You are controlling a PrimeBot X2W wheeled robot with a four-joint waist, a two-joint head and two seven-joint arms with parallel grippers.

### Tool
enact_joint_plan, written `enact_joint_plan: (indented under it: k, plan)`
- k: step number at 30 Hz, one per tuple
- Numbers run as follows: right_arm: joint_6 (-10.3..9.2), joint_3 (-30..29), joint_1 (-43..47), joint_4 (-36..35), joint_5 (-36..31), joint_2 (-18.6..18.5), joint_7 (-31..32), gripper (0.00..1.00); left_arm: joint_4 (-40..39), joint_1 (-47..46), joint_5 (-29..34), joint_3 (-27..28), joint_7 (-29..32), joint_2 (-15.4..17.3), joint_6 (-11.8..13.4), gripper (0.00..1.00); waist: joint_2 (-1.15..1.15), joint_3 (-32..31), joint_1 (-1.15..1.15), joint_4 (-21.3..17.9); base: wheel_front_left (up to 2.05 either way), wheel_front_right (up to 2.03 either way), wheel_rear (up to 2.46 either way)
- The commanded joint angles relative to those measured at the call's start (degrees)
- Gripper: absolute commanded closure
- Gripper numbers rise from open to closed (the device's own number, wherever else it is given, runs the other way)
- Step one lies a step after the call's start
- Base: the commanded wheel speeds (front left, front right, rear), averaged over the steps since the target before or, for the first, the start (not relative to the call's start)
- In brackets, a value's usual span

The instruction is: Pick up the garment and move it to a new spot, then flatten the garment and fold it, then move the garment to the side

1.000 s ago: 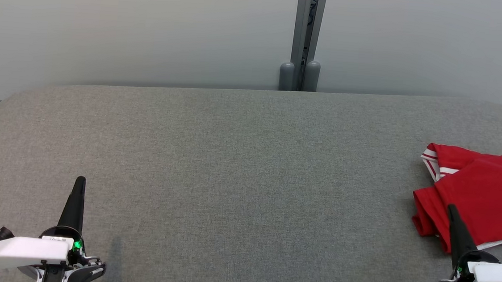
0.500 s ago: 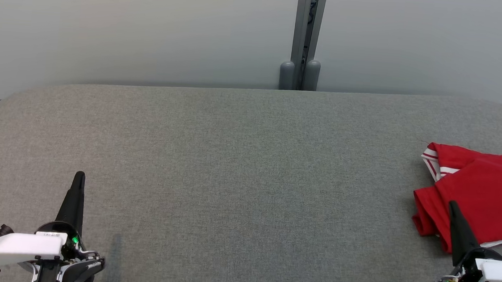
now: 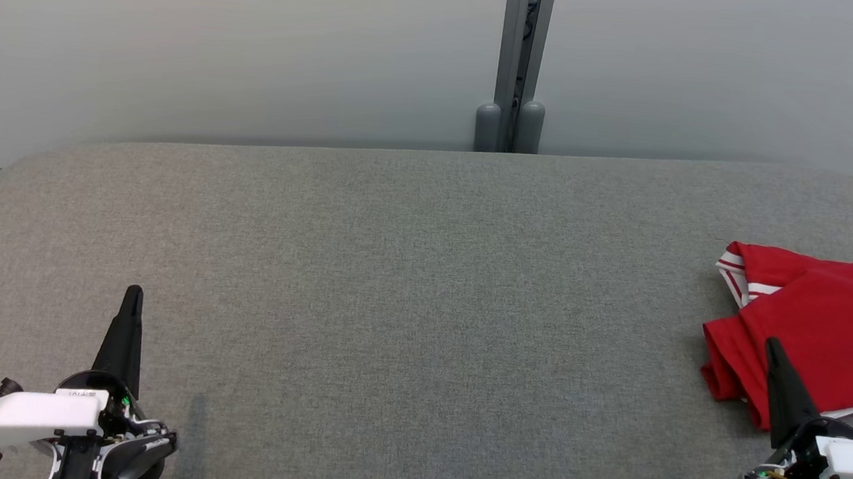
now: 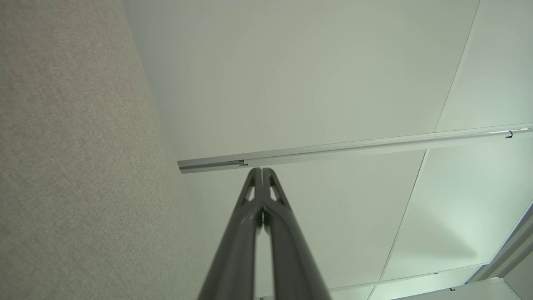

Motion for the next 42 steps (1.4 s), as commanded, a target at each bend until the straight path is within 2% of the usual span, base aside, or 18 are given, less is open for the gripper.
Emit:
enact_joint_plan:
  k: [1,42]
  plan:
    - [0.02,-0.09,-0.45,0.13,0.07,-0.38,0.38,1.00,0.05,-0.72,-0.10,0.25,0.12,0.12,-0.02,1.00,0.00,0.00,0.00,0.00,0.00,0.00,0.00]
    - [0.02,-0.28,-0.49,0.14,-0.21,-0.18,0.46,1.00,0.05,-0.74,0.00,0.31,0.20,0.08,-0.02,1.00,0.00,0.00,0.00,0.00,0.00,0.00,0.00]
